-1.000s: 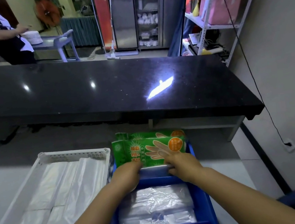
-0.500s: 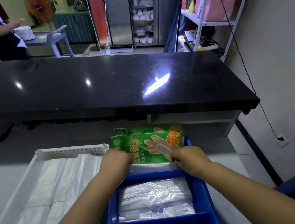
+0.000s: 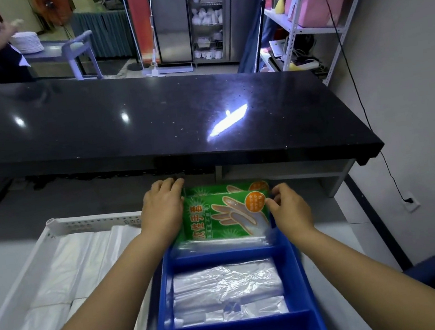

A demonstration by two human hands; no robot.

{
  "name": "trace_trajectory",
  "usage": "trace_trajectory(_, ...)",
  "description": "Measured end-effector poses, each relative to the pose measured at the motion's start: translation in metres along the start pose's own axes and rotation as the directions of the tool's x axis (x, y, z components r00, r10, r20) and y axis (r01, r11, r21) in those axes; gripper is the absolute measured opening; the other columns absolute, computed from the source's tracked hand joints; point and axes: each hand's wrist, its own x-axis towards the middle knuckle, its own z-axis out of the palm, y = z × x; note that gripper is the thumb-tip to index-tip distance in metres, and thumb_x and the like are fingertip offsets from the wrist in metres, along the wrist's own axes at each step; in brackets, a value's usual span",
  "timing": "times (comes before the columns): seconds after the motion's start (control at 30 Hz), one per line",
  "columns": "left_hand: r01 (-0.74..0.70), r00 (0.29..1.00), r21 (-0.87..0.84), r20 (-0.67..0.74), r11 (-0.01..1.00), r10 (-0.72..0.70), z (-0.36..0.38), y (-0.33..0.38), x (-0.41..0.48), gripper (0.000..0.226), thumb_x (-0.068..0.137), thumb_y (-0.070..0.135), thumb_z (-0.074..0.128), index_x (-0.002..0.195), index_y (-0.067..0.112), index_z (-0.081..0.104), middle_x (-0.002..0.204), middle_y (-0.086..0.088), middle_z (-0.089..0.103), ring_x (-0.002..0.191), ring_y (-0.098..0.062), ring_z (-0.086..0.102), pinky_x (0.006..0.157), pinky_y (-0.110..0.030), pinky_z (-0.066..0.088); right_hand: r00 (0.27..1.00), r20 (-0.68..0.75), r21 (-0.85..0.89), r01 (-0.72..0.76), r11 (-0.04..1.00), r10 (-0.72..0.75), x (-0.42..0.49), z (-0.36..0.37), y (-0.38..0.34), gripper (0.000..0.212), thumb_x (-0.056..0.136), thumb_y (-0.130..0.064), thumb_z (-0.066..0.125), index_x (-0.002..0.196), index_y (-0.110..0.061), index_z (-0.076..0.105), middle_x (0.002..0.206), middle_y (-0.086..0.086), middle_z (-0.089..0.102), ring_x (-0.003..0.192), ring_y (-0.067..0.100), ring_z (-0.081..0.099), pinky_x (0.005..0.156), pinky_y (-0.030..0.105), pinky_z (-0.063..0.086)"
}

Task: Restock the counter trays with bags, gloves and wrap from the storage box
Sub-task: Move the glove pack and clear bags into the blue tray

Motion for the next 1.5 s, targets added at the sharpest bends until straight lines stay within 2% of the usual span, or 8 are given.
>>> trace_trajectory(0.27,0.058,0.998,-0.157,0.025,0.986,-0.055,0.004,-0.002,0.007,0.030,0.090,0.008,0.044,0.113,0.014,0.063,0.098,-0.011,0.062,0.093,-0.030,0.053,0.077,-0.039,0.041,0.999,-0.033,-0.055,0.024,0.998,-0.026,0.005,0.002,0.000,0.015,0.092,-0.028,0.055,0.079,-0.022,0.050,0.073,-0.004,0.059,0.063,0.013,0.056,0.052,0.027,0.045)
trace_trajectory(0.67,0.082,0.989,-0.239,0.143,0.968,-0.048,0.014,-0.005,0.013,0.034,0.088,0.006,0.044,0.114,0.016,0.063,0.101,-0.009,0.058,0.096,-0.028,0.055,0.070,-0.030,0.036,0.999,-0.034,0.009,0.017,1.000,-0.017,0.007,-0.003,0.005,0.016,0.089,-0.026,0.060,0.076,-0.023,0.053,0.065,-0.012,0.053,0.059,0.005,0.052,0.047,0.019,0.032)
trace_trajectory(0.9,0.079,0.993,-0.191,-0.076,0.978,-0.095,-0.005,-0.001,-0.023,0.042,0.085,0.004,0.057,0.126,0.010,0.054,0.116,-0.015,0.059,0.105,-0.031,0.053,0.086,-0.043,0.047,0.979,-0.058,-0.006,0.196,0.981,-0.196,-0.007,-0.014,0.003,0.013,0.086,-0.026,0.065,0.084,-0.025,0.051,0.071,-0.012,0.055,0.062,0.007,0.054,0.049,0.016,0.037)
trace_trajectory(1.07,0.072,0.993,-0.123,-0.086,0.990,-0.083,-0.024,0.006,-0.080,0.035,0.077,0.003,0.067,0.111,0.010,0.064,0.101,-0.010,0.065,0.091,-0.028,0.059,0.072,-0.038,0.051,0.831,0.061,-0.103,0.556,0.824,-0.553,-0.033,-0.014,-0.017,0.012,0.085,-0.029,0.067,0.082,-0.019,0.062,0.073,-0.002,0.066,0.060,0.016,0.061,0.048,0.025,0.043)
trace_trajectory(1.17,0.160,0.985,-0.074,-0.046,0.984,-0.164,-0.039,0.003,-0.119,0.020,0.080,0.009,0.065,0.098,0.015,0.069,0.089,-0.005,0.067,0.085,-0.027,0.061,0.063,-0.035,0.049,0.730,0.159,-0.030,0.677,0.735,-0.665,-0.049,-0.005,-0.034,0.009,0.079,-0.019,0.073,0.082,-0.014,0.065,0.103,0.003,0.073,0.086,0.021,0.069,0.062,0.029,0.053)
trace_trajectory(1.23,0.259,0.965,-0.014,-0.034,0.966,-0.259,-0.049,-0.005,-0.148,0.016,0.082,0.014,0.062,0.097,0.018,0.069,0.090,-0.002,0.067,0.088,-0.024,0.061,0.064,-0.035,0.050,0.631,0.224,-0.021,0.765,0.643,-0.743,-0.059,0.006,-0.042,0.011,0.075,-0.015,0.076,0.081,-0.012,0.068,0.092,0.007,0.075,0.083,0.024,0.069,0.065,0.031,0.055)
trace_trajectory(1.3,0.363,0.932,0.026,-0.036,0.931,-0.362,-0.059,-0.014,-0.183,0.016,0.085,0.018,0.059,0.098,0.021,0.068,0.091,0.000,0.067,0.091,-0.023,0.061,0.064,-0.033,0.047,0.553,0.360,-0.016,0.809,0.587,-0.752,-0.073,0.019,-0.050,0.009,0.082,-0.021,0.067,0.089,-0.014,0.067,0.083,0.007,0.072,0.077,0.029,0.066,0.061,0.033,0.050)
trace_trajectory(1.5,0.551,0.834,0.052,-0.050,0.833,-0.549,-0.098,-0.028,-0.286,0.009,0.078,0.009,0.068,0.086,0.013,0.070,0.080,-0.007,0.067,0.080,-0.030,0.063,0.061,-0.037,0.050,0.313,0.566,-0.013,0.929,0.371,-0.763,-0.128,0.047,-0.080,0.021,0.091,-0.027,0.043,0.106,-0.023,0.058,0.102,0.000,0.068,0.097,0.027,0.060,0.069,0.036,0.045)
